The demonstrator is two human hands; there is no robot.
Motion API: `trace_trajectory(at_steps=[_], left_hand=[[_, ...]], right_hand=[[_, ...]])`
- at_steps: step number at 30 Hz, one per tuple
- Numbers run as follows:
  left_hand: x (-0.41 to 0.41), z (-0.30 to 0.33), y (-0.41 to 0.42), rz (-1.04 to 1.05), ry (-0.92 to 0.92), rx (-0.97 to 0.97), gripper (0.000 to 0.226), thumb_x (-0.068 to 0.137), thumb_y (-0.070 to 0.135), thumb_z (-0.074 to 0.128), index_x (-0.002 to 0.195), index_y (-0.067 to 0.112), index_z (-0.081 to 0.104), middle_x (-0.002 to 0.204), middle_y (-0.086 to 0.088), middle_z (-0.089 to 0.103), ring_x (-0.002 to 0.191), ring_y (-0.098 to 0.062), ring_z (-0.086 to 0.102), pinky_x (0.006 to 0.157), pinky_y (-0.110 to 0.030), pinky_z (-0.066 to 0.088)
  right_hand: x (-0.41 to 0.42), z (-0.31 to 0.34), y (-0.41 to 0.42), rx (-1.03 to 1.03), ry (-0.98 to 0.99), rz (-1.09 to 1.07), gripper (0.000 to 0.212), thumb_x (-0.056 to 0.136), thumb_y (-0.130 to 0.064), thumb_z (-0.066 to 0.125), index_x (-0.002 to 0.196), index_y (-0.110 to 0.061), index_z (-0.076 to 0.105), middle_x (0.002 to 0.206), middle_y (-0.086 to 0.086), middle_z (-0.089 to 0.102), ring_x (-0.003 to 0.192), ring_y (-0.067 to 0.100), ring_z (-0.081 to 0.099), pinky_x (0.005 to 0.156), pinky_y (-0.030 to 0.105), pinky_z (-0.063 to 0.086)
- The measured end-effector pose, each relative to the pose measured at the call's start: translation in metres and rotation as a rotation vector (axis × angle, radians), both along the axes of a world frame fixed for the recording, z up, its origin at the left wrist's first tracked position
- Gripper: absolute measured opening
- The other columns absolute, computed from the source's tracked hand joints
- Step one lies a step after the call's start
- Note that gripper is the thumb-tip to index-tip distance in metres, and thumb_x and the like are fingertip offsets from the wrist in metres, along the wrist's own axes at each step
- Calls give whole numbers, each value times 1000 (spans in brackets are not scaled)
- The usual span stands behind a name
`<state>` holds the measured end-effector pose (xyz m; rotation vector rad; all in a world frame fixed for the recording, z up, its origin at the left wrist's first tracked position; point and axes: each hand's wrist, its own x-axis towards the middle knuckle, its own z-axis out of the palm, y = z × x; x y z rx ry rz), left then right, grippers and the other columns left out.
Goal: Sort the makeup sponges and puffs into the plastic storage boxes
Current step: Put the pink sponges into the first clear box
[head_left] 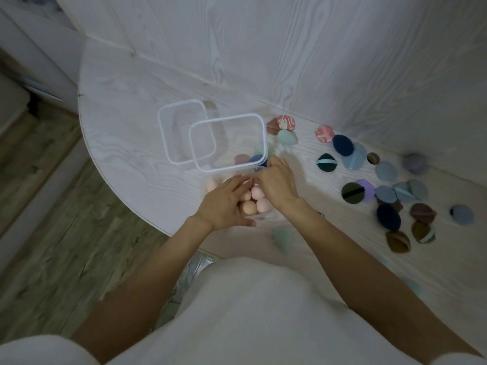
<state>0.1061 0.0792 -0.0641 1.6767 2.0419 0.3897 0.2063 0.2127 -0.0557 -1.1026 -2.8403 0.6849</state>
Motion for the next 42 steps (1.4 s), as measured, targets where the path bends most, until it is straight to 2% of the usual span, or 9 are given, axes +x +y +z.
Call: trace_trajectory(at_steps=[4, 7, 11, 17, 22, 28, 30, 34, 42], left_hand=[[-15, 14, -15, 217, -143, 157, 60, 80, 55, 56, 132, 25, 50, 138, 9, 47, 125, -9, 40, 97, -22, 36], [-31, 23, -27, 502, -86, 422, 34, 87, 33, 53, 118, 22, 59, 116, 4, 60, 101, -13, 54, 83, -34, 49], [-51, 26, -31, 748, -31, 436, 44, 87, 13, 58, 131, 15, 49, 121, -5, 53, 96, -16, 55, 80, -32, 49], [-58, 42, -15, 816, -469, 256, 52, 90, 31, 58, 138, 19, 41, 133, 1, 48, 105, -9, 52, 86, -20, 39], [-41, 50, -28, 861, -717, 328, 23, 94, 47, 45, 109, 34, 55, 115, 15, 58, 108, -6, 57, 99, -36, 42], [-15, 39, -58, 942, -776, 289, 26, 96, 43, 41, 107, 27, 59, 109, 12, 60, 103, -6, 57, 96, -33, 44], [-4, 29, -68, 938, -707, 218, 33, 91, 38, 56, 120, 25, 52, 118, 9, 55, 105, -9, 54, 97, -32, 43], [7, 12, -75, 847, -637, 60, 77, 79, 30, 73, 143, 16, 31, 137, 1, 42, 109, -15, 49, 89, -29, 42], [11, -2, -84, 805, -650, 87, 79, 73, 39, 76, 140, 24, 37, 134, 5, 50, 105, -13, 56, 82, -23, 44]], right_hand=[[24, 10, 9, 0, 231, -76, 14, 87, -18, 60, 92, -17, 74, 82, 3, 68, 84, 18, 50, 69, 25, 37], [22, 35, 15, -204, 471, -274, 17, 89, -12, 59, 102, -14, 70, 98, 0, 70, 85, 10, 57, 69, 16, 41], [-2, 47, 31, -686, 508, -403, 38, 93, -22, 53, 131, -18, 50, 134, -5, 51, 114, 10, 49, 97, 21, 41], [-14, 54, 30, -896, 550, -377, 53, 96, -47, 38, 145, -30, 25, 153, -4, 25, 137, 16, 30, 114, 40, 26], [15, 66, 16, -906, 592, -386, 36, 99, -47, 29, 110, -31, 59, 110, -7, 63, 104, 11, 59, 95, 34, 46], [67, 52, -24, -628, 334, -224, 48, 96, -49, 34, 89, -13, 65, 103, 1, 63, 99, 16, 56, 82, 25, 41], [72, 40, -39, -337, 186, -50, 38, 89, -49, 51, 100, -15, 64, 111, 2, 58, 106, 22, 51, 83, 32, 41], [66, 25, -63, 30, -140, 183, 79, 71, -66, 62, 137, -30, 38, 143, 5, 28, 124, 30, 27, 93, 43, 37], [60, 14, -78, 261, -200, 172, 71, 73, -55, 67, 130, -25, 37, 135, 9, 32, 124, 33, 28, 83, 42, 45]])
